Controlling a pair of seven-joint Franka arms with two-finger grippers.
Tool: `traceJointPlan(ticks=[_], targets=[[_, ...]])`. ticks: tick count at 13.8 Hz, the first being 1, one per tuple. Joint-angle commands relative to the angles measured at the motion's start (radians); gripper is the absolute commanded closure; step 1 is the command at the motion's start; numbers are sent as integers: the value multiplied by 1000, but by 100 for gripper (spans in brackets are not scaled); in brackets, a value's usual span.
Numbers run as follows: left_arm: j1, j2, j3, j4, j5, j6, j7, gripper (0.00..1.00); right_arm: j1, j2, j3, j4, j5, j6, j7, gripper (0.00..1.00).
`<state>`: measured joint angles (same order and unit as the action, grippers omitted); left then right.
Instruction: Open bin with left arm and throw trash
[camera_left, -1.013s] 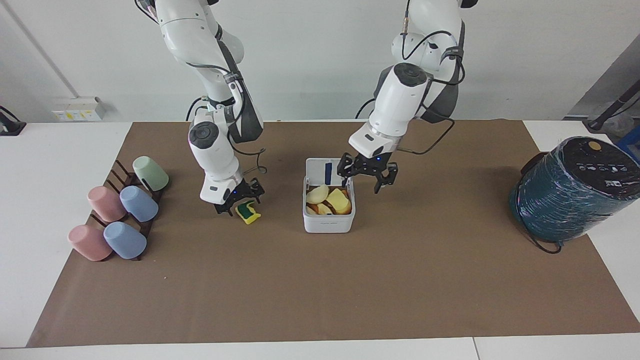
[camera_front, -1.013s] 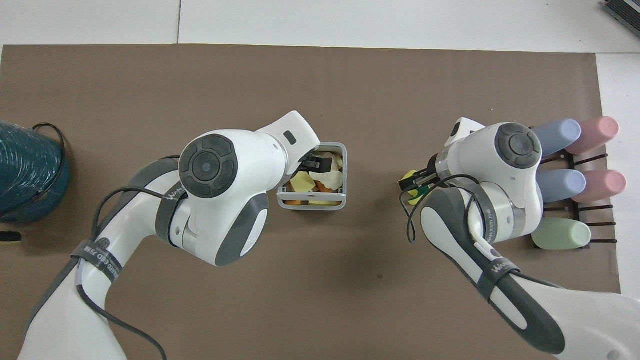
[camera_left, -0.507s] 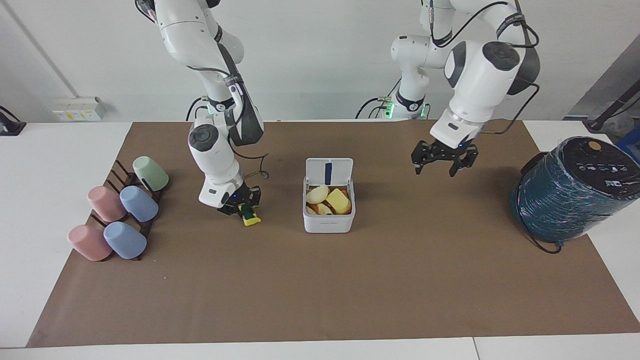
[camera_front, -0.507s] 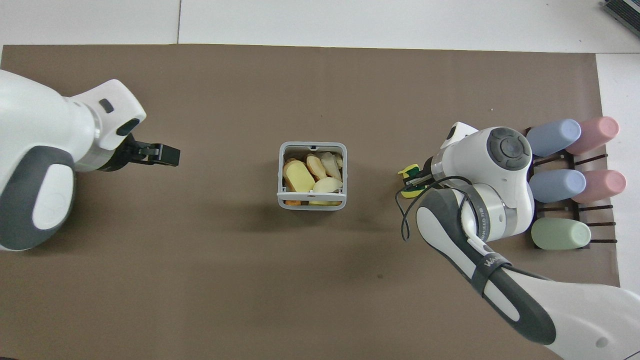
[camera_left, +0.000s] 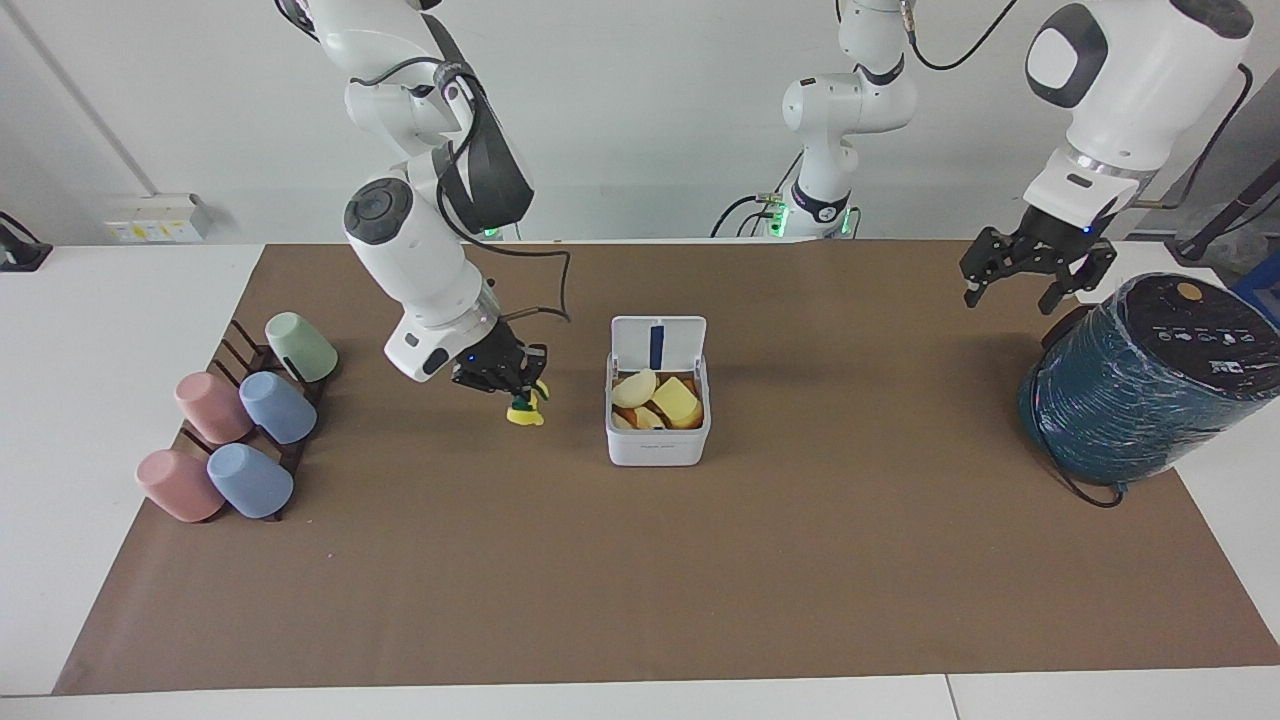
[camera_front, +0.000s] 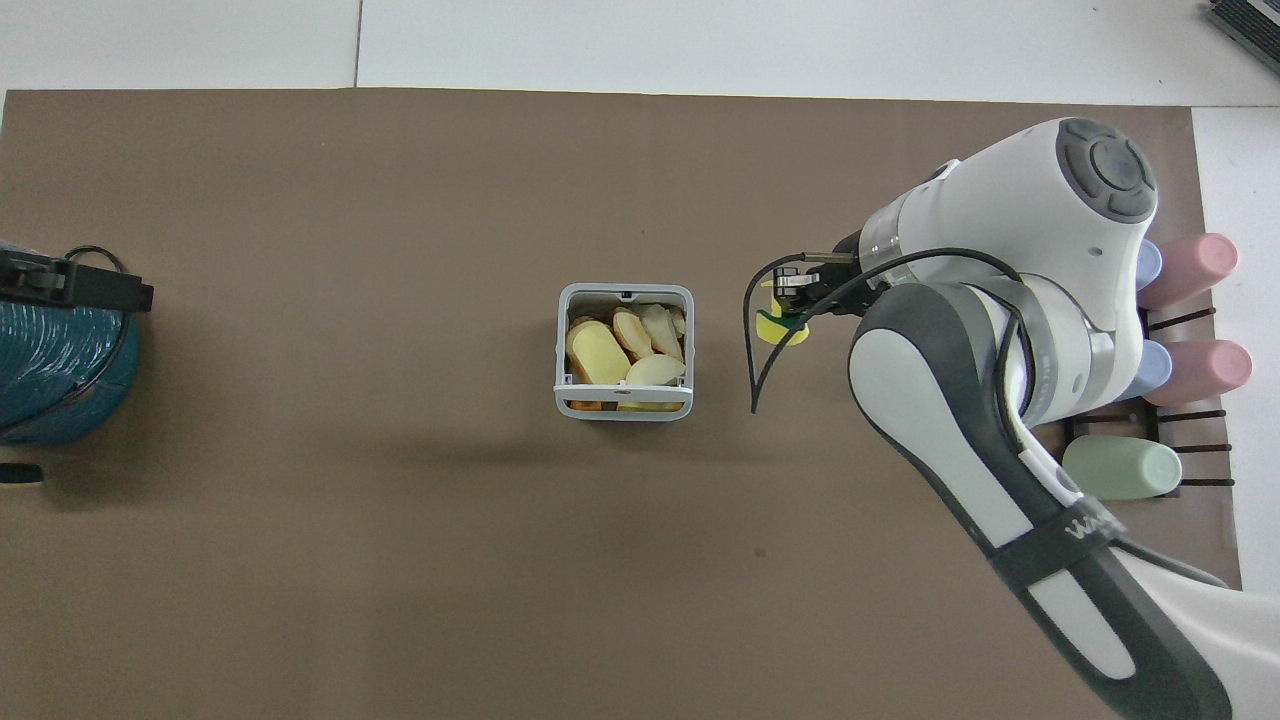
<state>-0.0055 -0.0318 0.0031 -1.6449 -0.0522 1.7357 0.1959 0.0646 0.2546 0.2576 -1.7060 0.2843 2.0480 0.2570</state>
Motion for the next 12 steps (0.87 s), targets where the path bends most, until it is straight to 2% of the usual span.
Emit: traceJointPlan(ticks=[1, 3, 5, 7, 8, 10, 11, 12], targets=[[9, 50, -12, 120, 18, -108, 1, 0, 95, 23, 8, 8, 55, 123, 182, 100], [2, 30, -14, 97, 15, -126, -10, 0, 158, 41, 9, 6, 59, 207, 330, 100], [-2, 10, -14, 71, 15, -156, -29, 0, 220, 70, 8, -3, 111, 274, 384, 100], [-4, 4, -14, 63, 15, -154, -32, 0, 239, 80, 8, -29, 111, 299, 403, 100], [-4, 4, -14, 63, 15, -153, -32, 0, 239, 78, 8, -47, 111, 300, 400, 94], [-4, 4, -14, 62, 15, -147, -32, 0, 238, 75, 8, -70, 110, 299, 389, 49], [-4, 4, -14, 62, 15, -143, -32, 0, 232, 74, 8, -73, 107, 299, 389, 42], [-4, 4, -14, 62, 15, -142, -32, 0, 231, 74, 6, -72, 102, 300, 389, 21]])
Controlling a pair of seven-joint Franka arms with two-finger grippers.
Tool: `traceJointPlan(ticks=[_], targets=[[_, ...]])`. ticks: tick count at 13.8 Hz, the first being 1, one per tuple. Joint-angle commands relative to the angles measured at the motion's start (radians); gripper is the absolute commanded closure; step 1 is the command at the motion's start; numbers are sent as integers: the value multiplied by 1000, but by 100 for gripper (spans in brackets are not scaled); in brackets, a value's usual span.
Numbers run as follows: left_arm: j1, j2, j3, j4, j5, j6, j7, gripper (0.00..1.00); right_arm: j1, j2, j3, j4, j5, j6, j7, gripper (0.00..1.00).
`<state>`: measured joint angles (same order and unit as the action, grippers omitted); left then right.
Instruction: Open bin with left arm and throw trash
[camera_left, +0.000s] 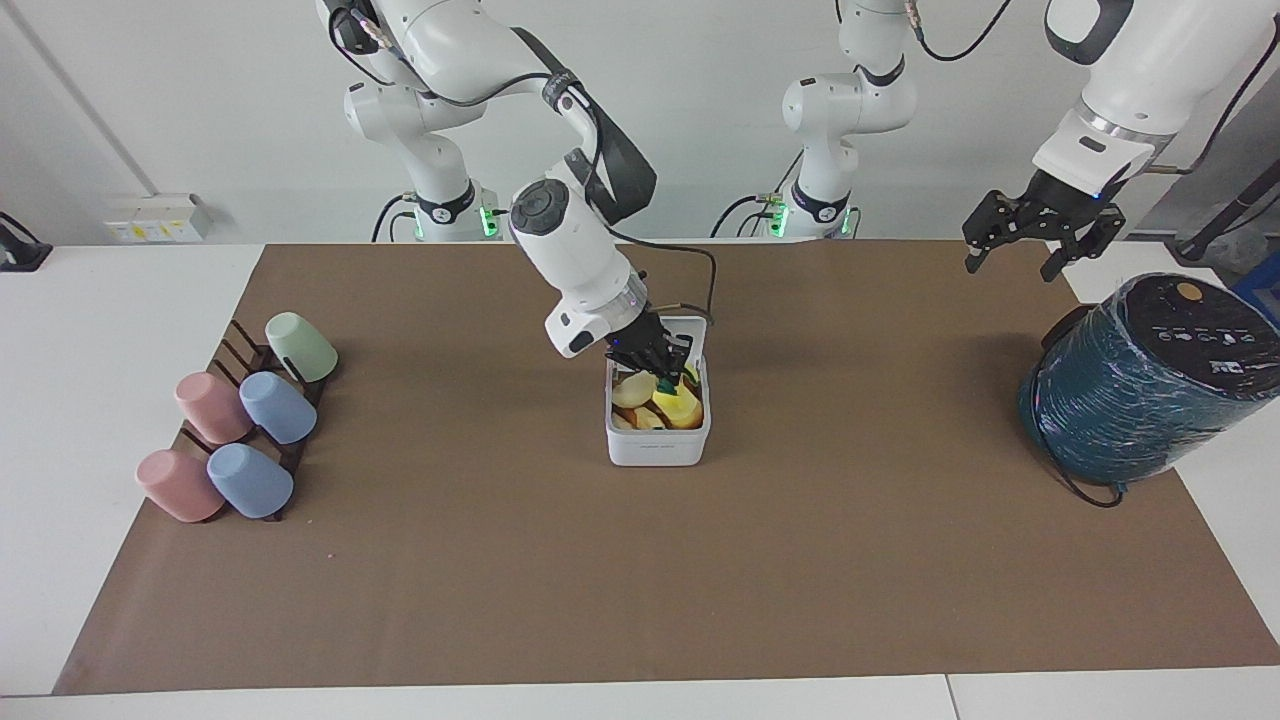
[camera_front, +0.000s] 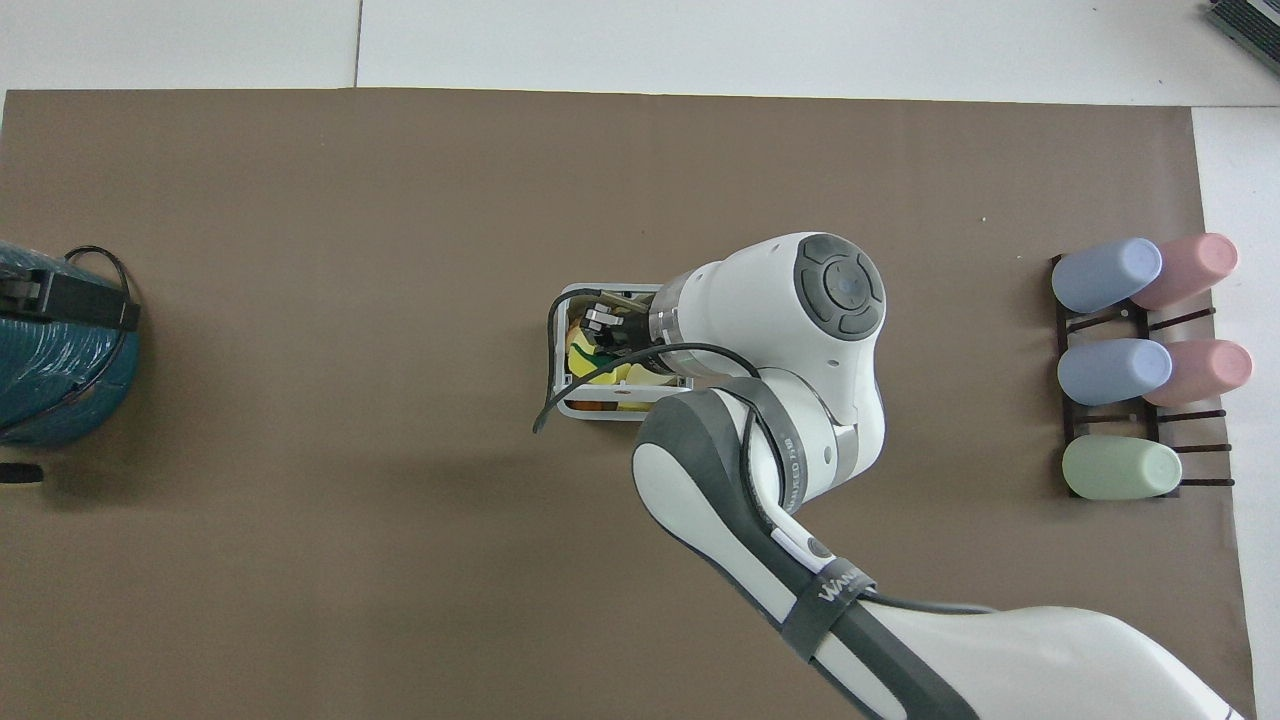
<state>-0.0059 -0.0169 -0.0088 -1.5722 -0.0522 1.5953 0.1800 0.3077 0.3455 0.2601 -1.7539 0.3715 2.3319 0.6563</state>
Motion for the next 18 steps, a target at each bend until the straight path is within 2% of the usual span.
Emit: traceJointPlan(ticks=[1, 5, 9, 11, 15, 18], targets=[[-5, -11, -2, -11, 15, -1, -16, 0, -12, -16, 4, -22, 10, 17, -14, 0], [-5, -11, -2, -14, 17, 9, -16, 0, -21, -31, -7, 2, -31, 1, -73, 0], [-8, -14, -3, -34, 41, 40, -59, 0, -91, -103, -19, 14, -372, -26, -64, 0], [-8, -15, -3, -35, 41, 38, -57, 0, -162, -140, -19, 28, -482, -81, -75, 0], [-8, -17, -3, -37, 41, 38, -59, 0, -278, -242, -16, 40, -507, -221, -134, 0], [-8, -21, -3, -46, 41, 37, -60, 0, -341, -290, -18, 85, -490, -346, -184, 0]])
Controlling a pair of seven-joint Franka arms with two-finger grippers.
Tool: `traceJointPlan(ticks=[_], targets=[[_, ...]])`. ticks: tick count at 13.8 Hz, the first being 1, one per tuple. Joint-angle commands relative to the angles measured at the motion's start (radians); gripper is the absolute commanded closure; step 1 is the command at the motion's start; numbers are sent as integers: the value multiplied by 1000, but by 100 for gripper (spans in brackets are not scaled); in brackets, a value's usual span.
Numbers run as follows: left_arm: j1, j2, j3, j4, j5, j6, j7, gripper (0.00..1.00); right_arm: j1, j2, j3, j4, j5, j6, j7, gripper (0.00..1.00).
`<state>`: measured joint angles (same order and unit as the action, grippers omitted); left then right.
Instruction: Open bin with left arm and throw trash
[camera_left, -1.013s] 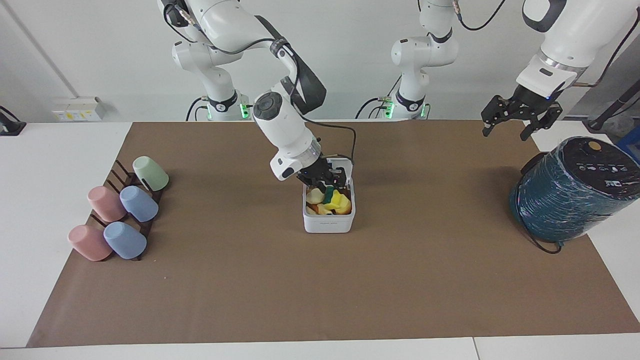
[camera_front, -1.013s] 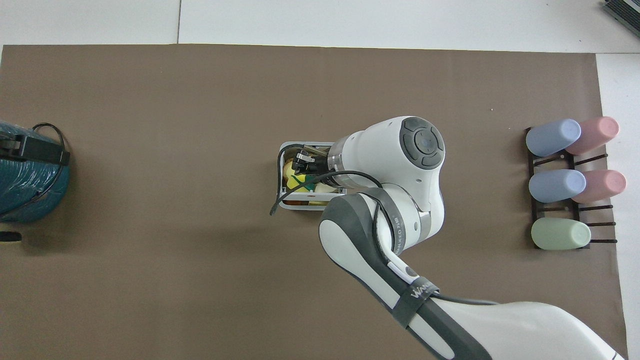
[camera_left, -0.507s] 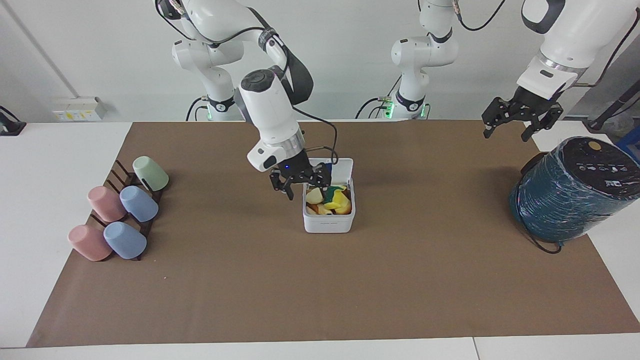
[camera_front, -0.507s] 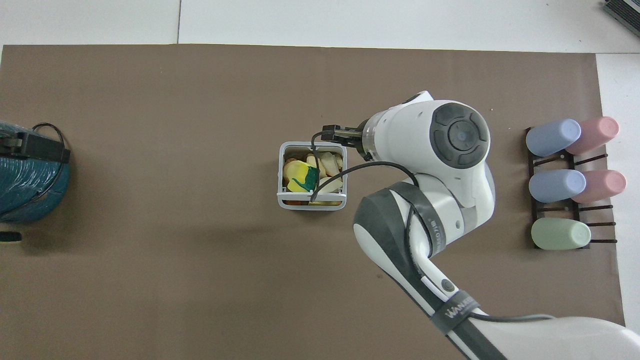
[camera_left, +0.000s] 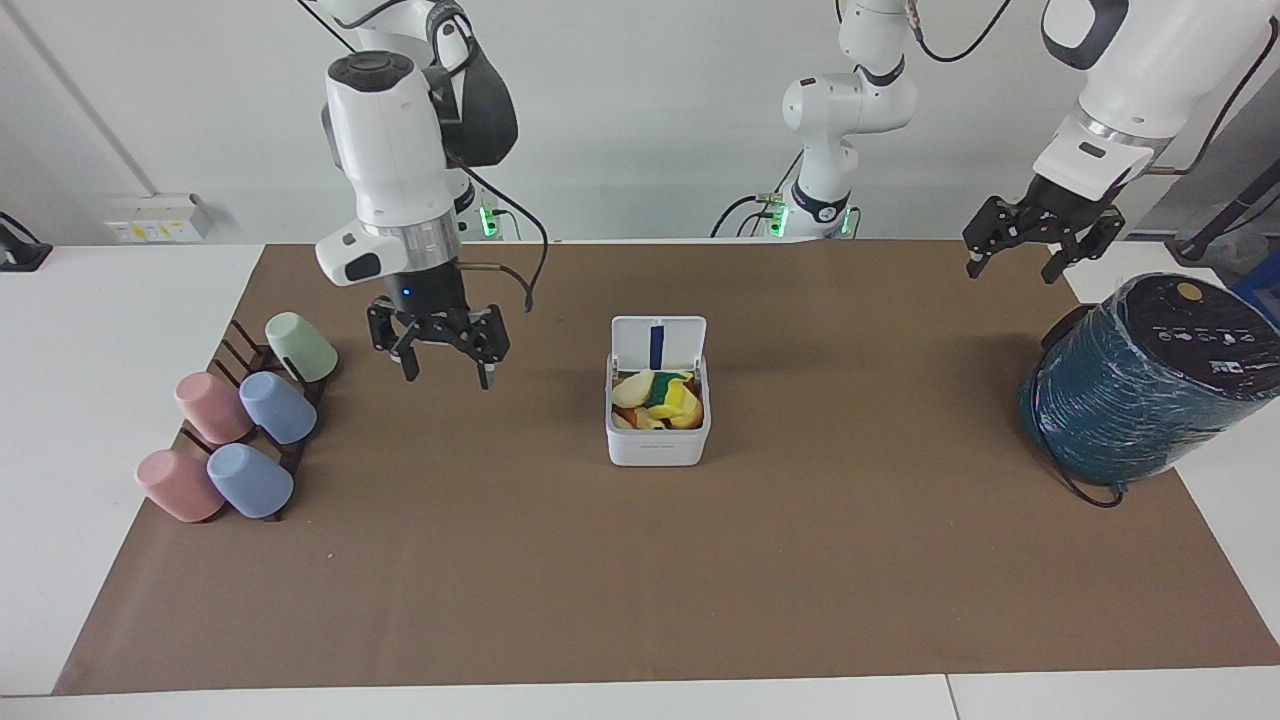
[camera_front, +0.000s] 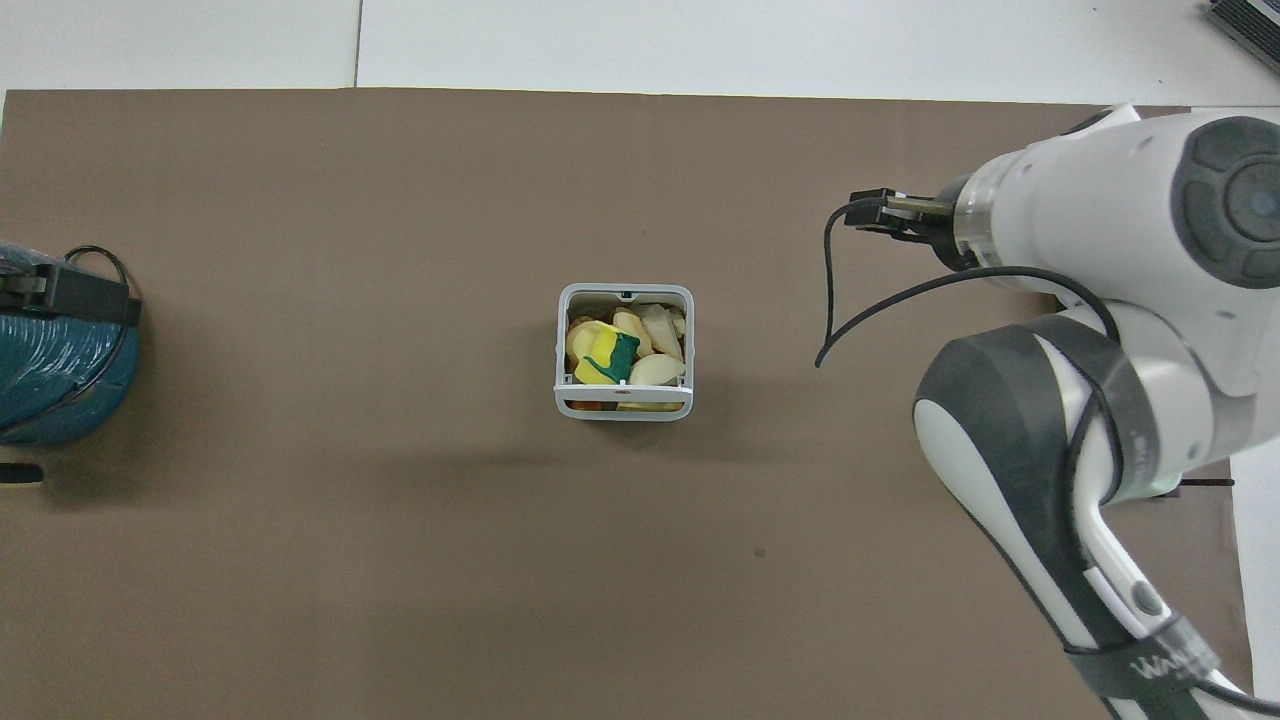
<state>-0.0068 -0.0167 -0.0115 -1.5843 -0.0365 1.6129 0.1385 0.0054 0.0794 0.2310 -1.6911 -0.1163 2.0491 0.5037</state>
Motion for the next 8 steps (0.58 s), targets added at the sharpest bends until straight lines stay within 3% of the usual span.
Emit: traceJointPlan(ticks=[1, 3, 6, 8], targets=[[-7, -20, -1, -33, 26, 19, -20, 0, -62, -32, 10, 53, 1, -128, -66, 0], [-7, -20, -1, -33, 27, 19, -30, 0, -70, -38, -30, 109, 20, -242, -132, 0], [-7, -20, -1, -33, 26, 19, -30, 0, -18, -79, -181, 130, 62, -357, -226, 0], [-5, -20, -1, -33, 27, 19, -30, 0, -12, -84, -242, 133, 76, -452, -316, 0]])
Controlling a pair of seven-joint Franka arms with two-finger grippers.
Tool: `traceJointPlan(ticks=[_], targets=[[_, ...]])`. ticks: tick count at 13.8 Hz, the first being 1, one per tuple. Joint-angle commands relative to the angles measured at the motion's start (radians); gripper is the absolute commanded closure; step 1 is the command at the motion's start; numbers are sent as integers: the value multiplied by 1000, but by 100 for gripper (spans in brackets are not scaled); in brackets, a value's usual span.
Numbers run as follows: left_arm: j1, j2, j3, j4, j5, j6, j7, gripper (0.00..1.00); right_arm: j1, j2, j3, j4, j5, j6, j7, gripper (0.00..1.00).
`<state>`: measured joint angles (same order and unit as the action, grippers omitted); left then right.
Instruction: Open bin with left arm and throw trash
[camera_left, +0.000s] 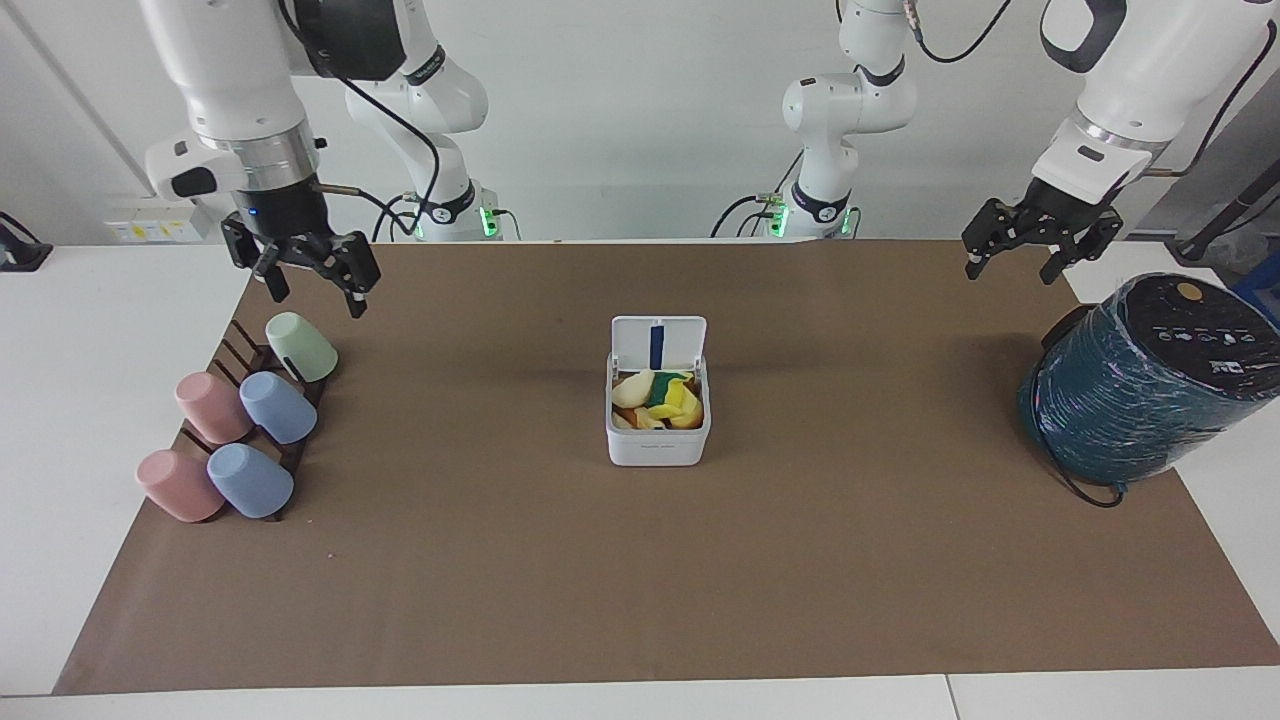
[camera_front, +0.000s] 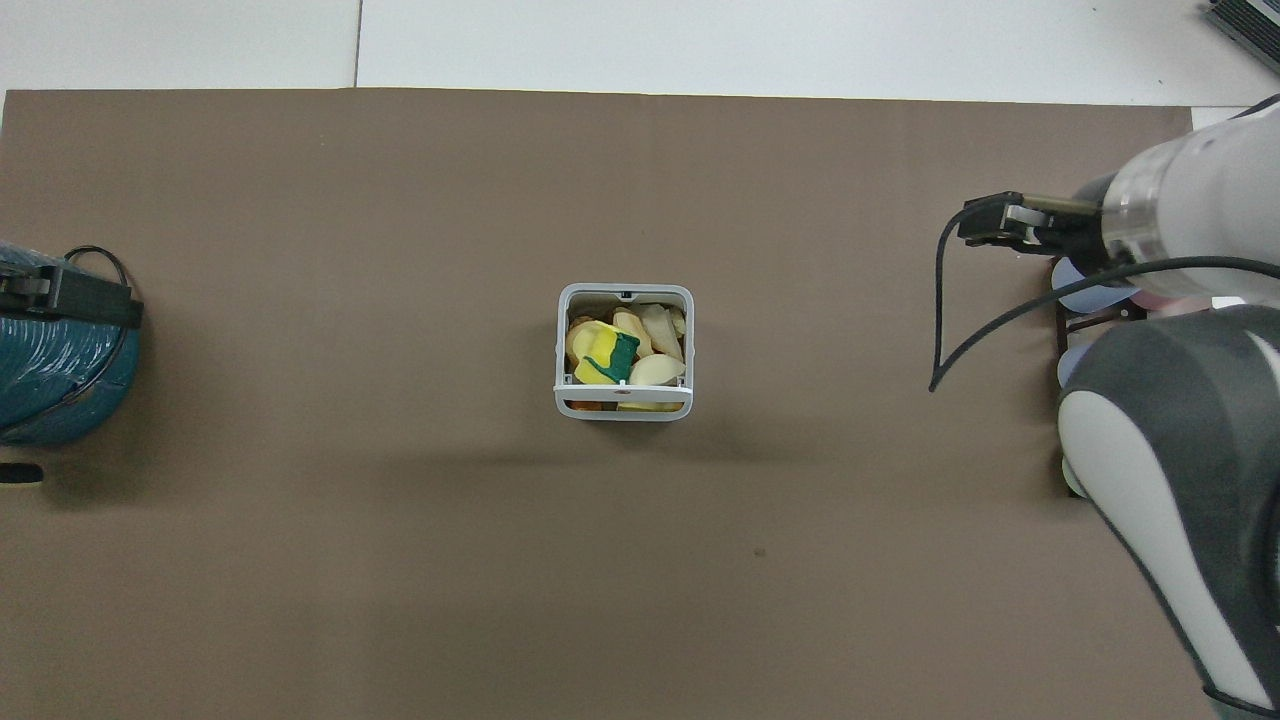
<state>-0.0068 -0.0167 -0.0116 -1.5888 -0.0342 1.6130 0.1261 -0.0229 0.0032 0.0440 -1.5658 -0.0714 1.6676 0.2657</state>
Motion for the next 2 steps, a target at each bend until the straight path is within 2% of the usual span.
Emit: traceJointPlan(ticks=[1, 2], targets=[[-5, -20, -1, -28, 25, 19, -17, 0, 17, -14, -73, 7, 39, -89, -116, 0], [-5, -20, -1, -28, 25, 21, -17, 0, 18, -28, -82, -5, 41, -94, -134, 0]])
